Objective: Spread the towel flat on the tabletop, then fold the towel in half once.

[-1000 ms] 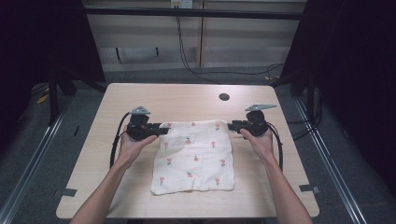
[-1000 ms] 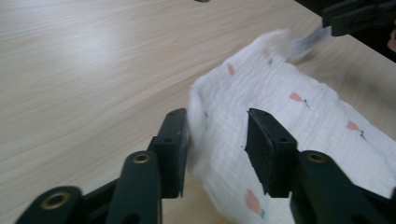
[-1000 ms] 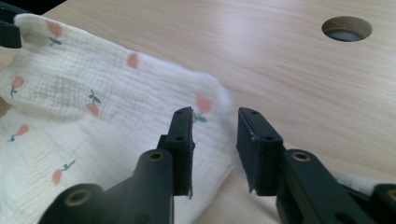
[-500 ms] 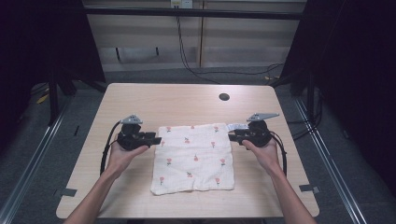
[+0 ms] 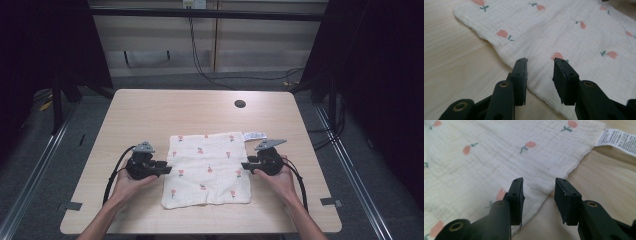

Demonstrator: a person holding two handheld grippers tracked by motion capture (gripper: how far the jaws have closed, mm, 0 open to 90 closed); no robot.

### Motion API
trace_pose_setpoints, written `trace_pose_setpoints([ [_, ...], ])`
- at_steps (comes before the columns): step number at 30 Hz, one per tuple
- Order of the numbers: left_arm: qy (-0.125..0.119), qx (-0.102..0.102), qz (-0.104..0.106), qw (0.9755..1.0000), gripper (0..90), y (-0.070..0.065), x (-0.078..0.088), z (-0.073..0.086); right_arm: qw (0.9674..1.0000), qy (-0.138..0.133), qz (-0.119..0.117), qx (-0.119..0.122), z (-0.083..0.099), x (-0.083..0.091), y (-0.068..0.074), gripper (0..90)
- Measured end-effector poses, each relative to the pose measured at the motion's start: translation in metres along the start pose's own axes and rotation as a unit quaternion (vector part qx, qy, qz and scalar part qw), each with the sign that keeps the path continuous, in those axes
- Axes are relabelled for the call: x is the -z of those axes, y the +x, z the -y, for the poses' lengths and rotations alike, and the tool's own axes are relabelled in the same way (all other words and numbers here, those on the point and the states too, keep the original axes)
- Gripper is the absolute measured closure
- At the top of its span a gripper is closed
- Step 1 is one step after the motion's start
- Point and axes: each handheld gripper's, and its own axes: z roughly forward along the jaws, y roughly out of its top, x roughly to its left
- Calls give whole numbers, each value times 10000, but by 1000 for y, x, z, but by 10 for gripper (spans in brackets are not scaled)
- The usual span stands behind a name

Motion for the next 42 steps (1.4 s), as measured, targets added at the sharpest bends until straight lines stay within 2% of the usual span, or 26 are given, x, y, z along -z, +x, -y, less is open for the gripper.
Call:
trace_pose_setpoints([
  [2, 36, -74, -10, 10000, 624, -1, -2, 0, 10000, 58, 31, 39, 1, -1, 1, 593],
  [3, -34, -53, 129, 9999, 615, -4, -4, -1, 9998, 109, 98, 123, 2, -2, 3, 591],
  [4, -34, -53, 129, 9999, 612, -4, -4, -1, 9998, 109, 98, 123, 2, -2, 3, 591],
  [7, -45, -141, 143, 9998, 594, -12, -8, -3, 9994, 96, 45, 332, 3, -4, 8, 696],
  [8, -1, -245, 128, 9996, 594, -15, -10, -5, 9994, 96, 45, 332, 3, -4, 8, 696],
  [9, 1, -260, 153, 9995, 584, -16, -12, -7, 9986, 111, 60, 520, 3, -4, 13, 780],
  [10, 5, -231, 203, 9995, 584, -16, -13, -8, 9986, 111, 60, 520, 3, -4, 13, 780],
  [11, 83, -249, 122, 9996, 583, -15, -17, -8, 9986, 126, 46, 504, 4, -3, 15, 849],
  [13, 185, -279, 23, 9994, 584, -13, -21, -7, 9988, 120, 28, 472, 6, -1, 15, 875],
  [14, 185, -279, 23, 9994, 596, -13, -21, -7, 9988, 120, 28, 472, 6, -1, 15, 875],
  [15, 204, -274, -48, 9994, 620, -12, -21, -7, 9993, 105, -96, 347, 9, 1, 13, 879],
  [18, 219, -282, -22, 9994, 698, -13, -23, -8, 9996, 89, -160, 213, 13, 5, 11, 879],
  [19, 250, -352, -100, 9990, 698, -14, -24, -9, 9996, 89, -160, 213, 13, 5, 11, 879],
  [21, 411, -604, -79, 9973, 817, -21, -23, -8, 9997, 125, -109, 187, 17, 10, 14, 879],
  [22, 449, -627, 16, 9970, 853, -24, -22, -7, 9998, 84, -119, 169, 20, 12, 15, 879],
  [25, 440, -709, 43, 9965, 882, -29, -19, -2, 9997, 124, -179, 125, 24, 16, 18, 879],
  [27, 423, -571, 148, 9974, 888, -32, -15, 4, 9996, 179, -171, 150, 31, 23, 26, 879],
  [29, 437, -650, 95, 9969, 892, -38, -11, 8, 9993, 183, -286, 167, 35, 27, 30, 879],
  [31, 454, -625, 267, 9967, 891, -39, -9, 11, 9990, 177, -364, 182, 38, 30, 33, 866],
  [32, 454, -625, 267, 9967, 886, -39, -9, 11, 9990, 177, -364, 182, 38, 30, 33, 866],
  [34, 507, -533, 408, 9965, 864, -38, -9, 10, 9991, 110, -385, 122, 37, 32, 32, 784],
  [35, 455, -511, 388, 9969, 845, -36, -7, 9, 9992, -54, -380, 54, 33, 34, 28, 707],
  [36, 358, -479, 354, 9976, 839, -36, -7, 8, 9992, -148, -375, 37, 32, 35, 26, 690],
  [39, 222, -307, 498, 9980, 812, -28, -5, 5, 9989, -330, -316, -96, 27, 41, 18, 653],
  [41, 230, -290, 464, 9982, 820, -25, -5, 5, 9988, -364, -317, -116, 26, 41, 16, 649],
  [42, 142, -118, 482, 9987, 823, -18, -5, 4, 9986, -409, -308, -147, 23, 41, 10, 627],
])
